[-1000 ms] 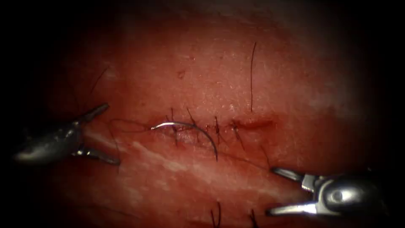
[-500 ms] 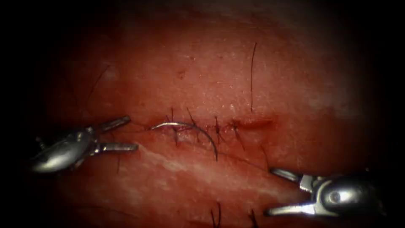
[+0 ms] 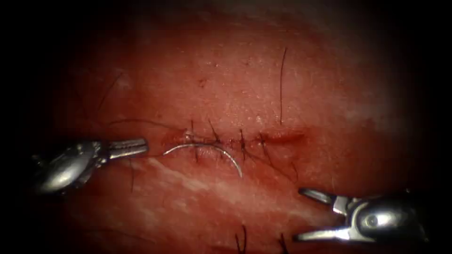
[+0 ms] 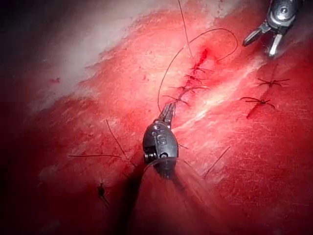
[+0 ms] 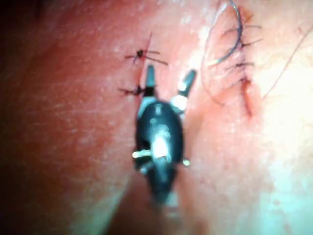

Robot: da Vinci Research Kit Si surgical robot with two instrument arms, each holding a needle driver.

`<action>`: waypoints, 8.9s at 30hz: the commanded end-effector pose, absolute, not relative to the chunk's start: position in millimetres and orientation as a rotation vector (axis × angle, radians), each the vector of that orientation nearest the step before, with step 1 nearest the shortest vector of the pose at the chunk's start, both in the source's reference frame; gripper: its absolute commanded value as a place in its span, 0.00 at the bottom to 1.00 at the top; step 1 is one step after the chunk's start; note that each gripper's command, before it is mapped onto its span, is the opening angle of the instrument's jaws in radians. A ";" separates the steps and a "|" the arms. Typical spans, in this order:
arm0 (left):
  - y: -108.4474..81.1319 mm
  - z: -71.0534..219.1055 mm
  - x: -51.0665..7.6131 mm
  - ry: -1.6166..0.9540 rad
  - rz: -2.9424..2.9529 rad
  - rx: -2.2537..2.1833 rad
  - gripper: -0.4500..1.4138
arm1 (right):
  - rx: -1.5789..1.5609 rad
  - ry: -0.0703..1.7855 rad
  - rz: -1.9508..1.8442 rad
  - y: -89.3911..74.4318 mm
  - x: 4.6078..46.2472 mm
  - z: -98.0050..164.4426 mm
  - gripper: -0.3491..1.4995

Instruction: Wound Closure

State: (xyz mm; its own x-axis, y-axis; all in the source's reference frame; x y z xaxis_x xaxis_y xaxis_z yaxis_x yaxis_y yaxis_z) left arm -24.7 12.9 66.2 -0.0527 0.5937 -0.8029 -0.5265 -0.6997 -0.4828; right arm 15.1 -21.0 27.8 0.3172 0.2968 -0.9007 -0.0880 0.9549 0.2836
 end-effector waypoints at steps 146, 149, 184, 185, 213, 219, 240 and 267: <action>14.8 55.3 -41.0 0.336 2.813 -0.562 0.00 | 0.215 1.087 0.317 -13.8 23.5 32.6 0.63; 15.9 54.7 -40.7 0.377 2.815 -0.539 0.00 | 0.233 1.092 0.291 -14.5 23.6 32.3 0.62; 18.6 63.8 -43.0 0.434 2.894 -0.461 0.00 | 0.439 1.422 0.215 -16.0 24.2 28.3 0.61; 18.6 63.8 -43.0 0.434 2.894 -0.464 0.00 | 0.442 1.434 0.221 -15.9 24.1 28.3 0.61; 13.9 62.2 -44.4 0.403 2.904 -0.526 0.00 | 0.307 1.458 0.598 -9.8 18.6 30.4 0.54; 13.9 61.7 -45.4 0.401 2.897 -0.522 0.00 | 0.257 1.409 0.670 -9.1 18.8 31.1 0.55; 13.9 62.6 -46.7 0.401 2.896 -0.502 0.00 | 0.162 1.177 0.788 -8.4 19.6 35.4 0.54; 22.9 63.6 -39.3 0.339 2.844 -0.456 0.00 | 0.050 1.147 0.770 -10.7 19.1 34.4 0.00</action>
State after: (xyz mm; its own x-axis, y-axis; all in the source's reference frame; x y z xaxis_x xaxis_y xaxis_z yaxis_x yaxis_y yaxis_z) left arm -38.7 23.2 62.9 -0.9236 0.1945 -0.3303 -0.2672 -0.9446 0.1908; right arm 19.3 -9.0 34.2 0.1864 0.5733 -0.7978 -0.5223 0.7457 0.4138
